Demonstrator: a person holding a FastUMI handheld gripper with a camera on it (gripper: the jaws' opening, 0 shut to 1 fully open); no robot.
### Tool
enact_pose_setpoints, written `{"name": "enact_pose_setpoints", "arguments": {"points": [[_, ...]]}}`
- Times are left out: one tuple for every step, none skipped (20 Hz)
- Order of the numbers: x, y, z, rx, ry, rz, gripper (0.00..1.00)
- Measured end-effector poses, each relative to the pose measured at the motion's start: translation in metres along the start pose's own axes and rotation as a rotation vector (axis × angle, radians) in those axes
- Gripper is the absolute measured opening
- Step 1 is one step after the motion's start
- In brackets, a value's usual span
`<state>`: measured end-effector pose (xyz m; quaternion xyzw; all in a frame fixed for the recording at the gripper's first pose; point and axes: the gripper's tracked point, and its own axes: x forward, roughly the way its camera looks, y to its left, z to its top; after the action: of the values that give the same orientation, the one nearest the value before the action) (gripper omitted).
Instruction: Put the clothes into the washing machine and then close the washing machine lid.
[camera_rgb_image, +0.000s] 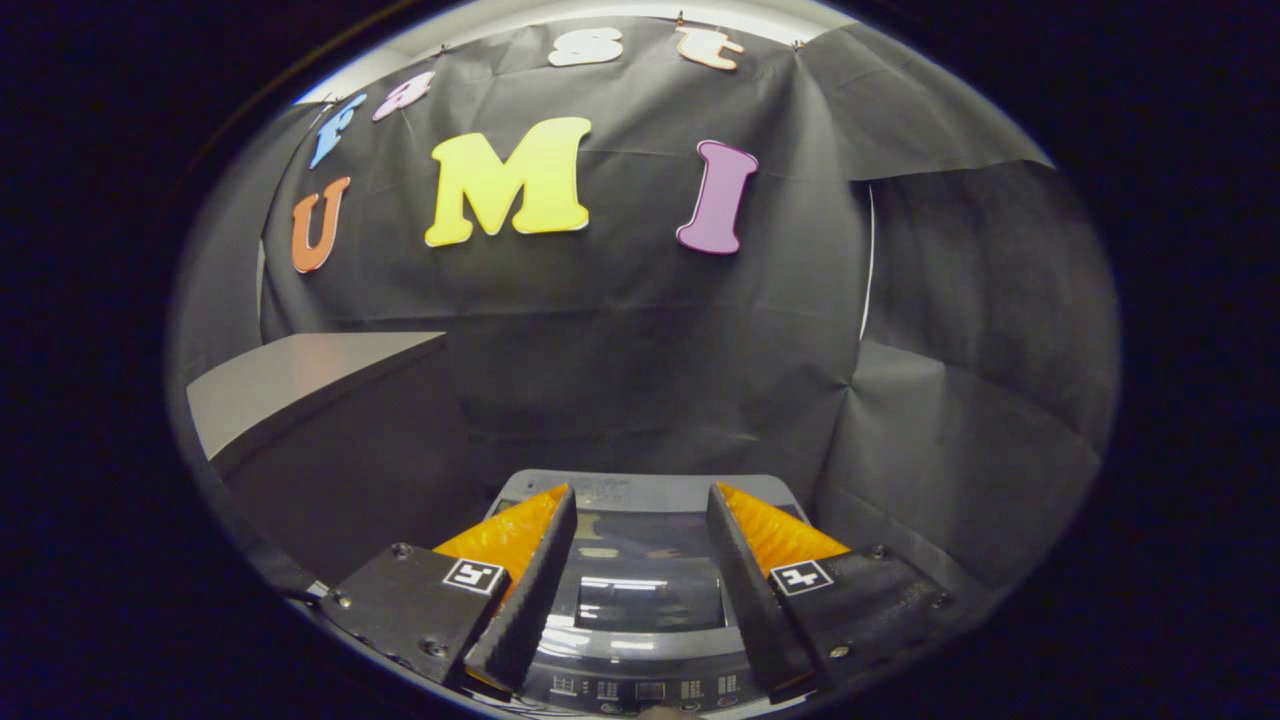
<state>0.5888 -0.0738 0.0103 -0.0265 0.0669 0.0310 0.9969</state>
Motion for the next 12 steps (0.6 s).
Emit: {"name": "enact_pose_setpoints", "arguments": {"points": [[-0.007,0.001,-0.002,0.004,0.004,0.001,0.83],[-0.015,0.001,-0.006,0.004,0.008,0.001,0.83],[-0.024,0.000,-0.010,0.004,0.011,-0.004,0.83],[-0.033,-0.001,-0.014,0.006,0.017,-0.007,0.83],[-0.045,-0.001,-0.018,0.008,0.020,-0.011,0.83],[-0.057,-0.002,-0.023,0.008,0.026,-0.019,0.83],[-0.072,-0.002,-0.027,0.010,0.027,-0.024,0.83],[-0.090,-0.003,-0.031,0.013,0.027,-0.034,0.83],[-0.109,-0.003,-0.034,0.018,0.024,-0.039,0.83],[-0.131,-0.003,-0.037,0.021,0.016,-0.048,0.83],[-0.154,-0.003,-0.039,0.025,0.007,-0.059,0.83],[-0.178,-0.003,-0.041,0.031,-0.005,-0.065,0.83]]}}
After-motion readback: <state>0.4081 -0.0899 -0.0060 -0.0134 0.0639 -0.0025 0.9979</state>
